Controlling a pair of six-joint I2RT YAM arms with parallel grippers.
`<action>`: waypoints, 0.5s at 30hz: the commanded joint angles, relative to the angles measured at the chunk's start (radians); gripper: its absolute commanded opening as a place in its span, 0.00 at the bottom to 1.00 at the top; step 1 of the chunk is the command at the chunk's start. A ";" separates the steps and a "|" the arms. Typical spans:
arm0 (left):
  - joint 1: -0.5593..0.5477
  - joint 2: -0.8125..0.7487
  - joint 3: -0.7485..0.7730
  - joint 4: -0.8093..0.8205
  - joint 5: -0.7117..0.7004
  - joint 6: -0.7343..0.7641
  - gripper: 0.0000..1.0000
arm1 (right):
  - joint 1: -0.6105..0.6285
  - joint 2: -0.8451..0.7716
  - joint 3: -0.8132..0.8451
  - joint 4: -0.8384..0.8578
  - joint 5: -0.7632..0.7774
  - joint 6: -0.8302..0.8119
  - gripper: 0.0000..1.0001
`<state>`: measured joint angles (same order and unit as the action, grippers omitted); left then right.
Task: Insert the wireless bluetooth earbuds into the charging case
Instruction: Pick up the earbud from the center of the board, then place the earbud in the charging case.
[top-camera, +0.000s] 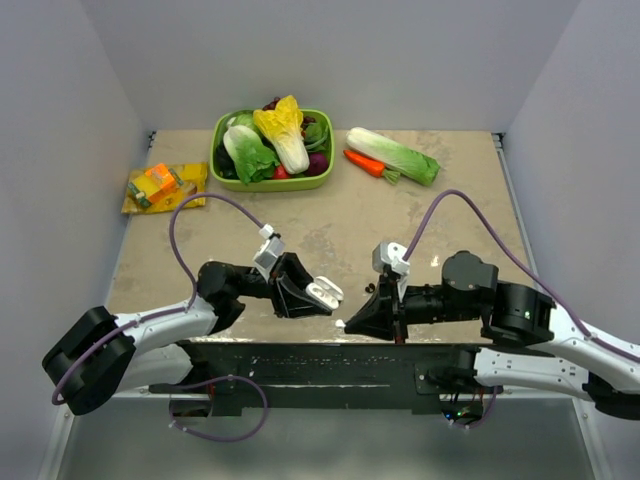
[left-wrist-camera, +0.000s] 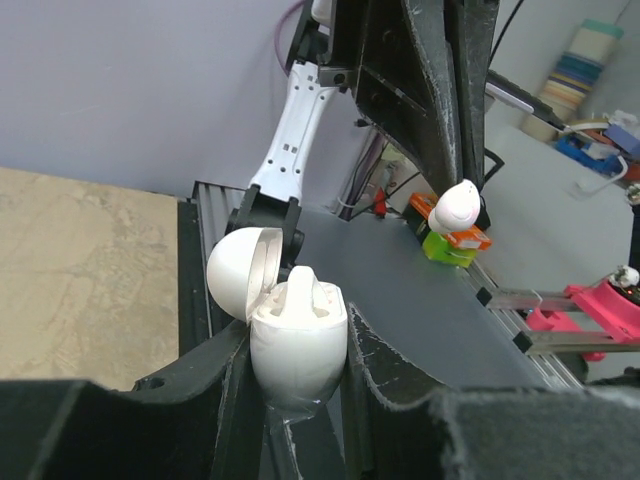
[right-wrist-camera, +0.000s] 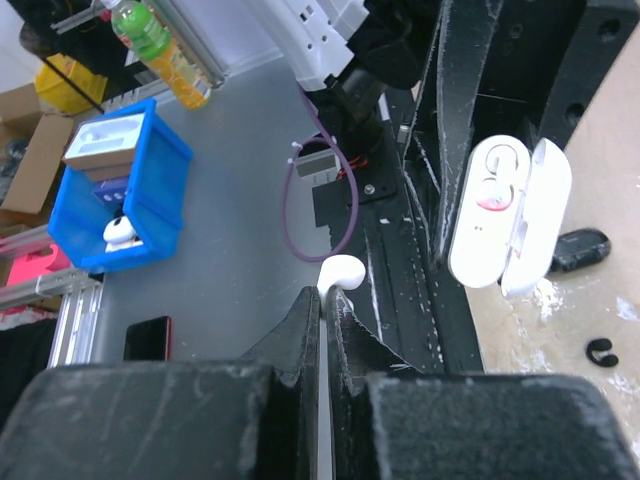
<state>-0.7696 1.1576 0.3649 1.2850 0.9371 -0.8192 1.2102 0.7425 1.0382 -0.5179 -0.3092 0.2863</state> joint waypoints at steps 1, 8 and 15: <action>0.000 -0.001 0.046 0.613 0.072 -0.044 0.00 | 0.002 0.044 0.016 0.062 -0.082 -0.042 0.00; -0.025 -0.006 0.054 0.611 0.106 -0.046 0.00 | 0.002 0.066 0.002 0.070 -0.062 -0.055 0.00; -0.048 -0.003 0.055 0.611 0.132 -0.046 0.00 | 0.002 0.072 0.020 0.058 -0.039 -0.068 0.00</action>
<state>-0.8040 1.1576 0.3870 1.2850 1.0374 -0.8467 1.2102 0.8181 1.0374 -0.4931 -0.3542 0.2455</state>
